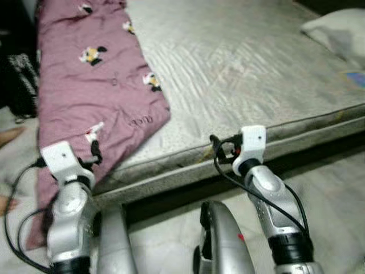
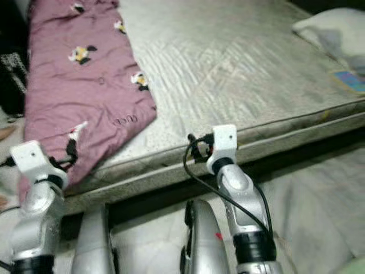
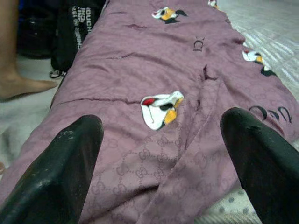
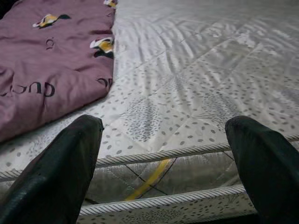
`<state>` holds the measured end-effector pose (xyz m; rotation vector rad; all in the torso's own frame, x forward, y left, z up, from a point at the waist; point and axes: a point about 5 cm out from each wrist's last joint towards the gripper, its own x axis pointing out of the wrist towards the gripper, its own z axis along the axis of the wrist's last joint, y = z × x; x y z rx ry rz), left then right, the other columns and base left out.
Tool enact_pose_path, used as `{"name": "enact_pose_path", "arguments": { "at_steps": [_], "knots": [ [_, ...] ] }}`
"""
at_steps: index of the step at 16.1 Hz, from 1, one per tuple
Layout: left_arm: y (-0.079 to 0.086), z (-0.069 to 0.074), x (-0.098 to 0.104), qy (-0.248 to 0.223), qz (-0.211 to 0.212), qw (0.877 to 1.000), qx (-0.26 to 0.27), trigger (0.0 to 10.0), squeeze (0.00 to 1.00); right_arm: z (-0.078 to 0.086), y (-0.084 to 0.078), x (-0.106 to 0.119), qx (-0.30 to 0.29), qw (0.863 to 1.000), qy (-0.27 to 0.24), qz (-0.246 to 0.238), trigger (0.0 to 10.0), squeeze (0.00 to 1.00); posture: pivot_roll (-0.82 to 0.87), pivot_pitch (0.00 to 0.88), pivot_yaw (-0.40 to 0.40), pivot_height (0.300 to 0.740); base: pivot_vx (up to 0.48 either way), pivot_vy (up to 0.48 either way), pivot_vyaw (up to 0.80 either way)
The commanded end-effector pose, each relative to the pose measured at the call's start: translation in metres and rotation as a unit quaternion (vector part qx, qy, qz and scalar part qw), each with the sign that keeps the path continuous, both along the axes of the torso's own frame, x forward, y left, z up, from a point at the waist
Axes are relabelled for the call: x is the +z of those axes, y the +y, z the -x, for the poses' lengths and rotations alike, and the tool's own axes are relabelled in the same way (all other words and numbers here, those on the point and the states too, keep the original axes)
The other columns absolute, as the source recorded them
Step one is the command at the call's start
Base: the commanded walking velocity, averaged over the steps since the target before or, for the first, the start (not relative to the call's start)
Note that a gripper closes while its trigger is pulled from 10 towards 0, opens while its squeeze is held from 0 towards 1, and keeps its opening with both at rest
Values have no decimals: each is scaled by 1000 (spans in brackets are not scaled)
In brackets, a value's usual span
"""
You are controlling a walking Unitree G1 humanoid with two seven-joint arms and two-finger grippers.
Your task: Clean up the room
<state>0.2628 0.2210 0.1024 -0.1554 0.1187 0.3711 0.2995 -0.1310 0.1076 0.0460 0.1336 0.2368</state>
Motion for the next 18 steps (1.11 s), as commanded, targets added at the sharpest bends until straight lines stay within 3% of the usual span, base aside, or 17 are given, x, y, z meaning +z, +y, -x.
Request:
{"name": "enact_pose_path", "arguments": {
  "at_steps": [1,4,7,10,12,15,18],
  "knots": [
    [5,-2,2,0,-5,1000,13,10000,0,0,1,6,4,1000,-7,-4,10000,0,-41,117,-68,535,0,0,0],
    [22,-7,-1,6,-5,999,42,10000,0,5,-11,6,-5,1000,0,11,10000,0,-60,138,-70,535,0,0,0],
    [35,-20,-6,20,3,999,48,10000,0,17,-34,6,-28,999,8,30,10000,0,-110,169,-72,495,0,0,0],
    [36,-33,-13,46,2,999,28,10000,0,23,-44,5,-37,998,16,40,10000,0,-126,170,-71,480,0,0,0],
    [28,-41,-28,102,-7,995,-16,10000,0,23,-44,4,-37,998,20,45,10000,0,-134,168,-75,480,0,0,0],
    [6,-47,-43,142,9,985,-94,10000,0,22,-43,5,-33,998,24,49,10000,0,-137,169,-77,480,0,0,0],
    [-30,-47,-50,171,-37,957,-233,10000,0,18,-41,5,-33,998,24,46,10000,0,-135,169,-73,480,0,0,0]
  ]
}}
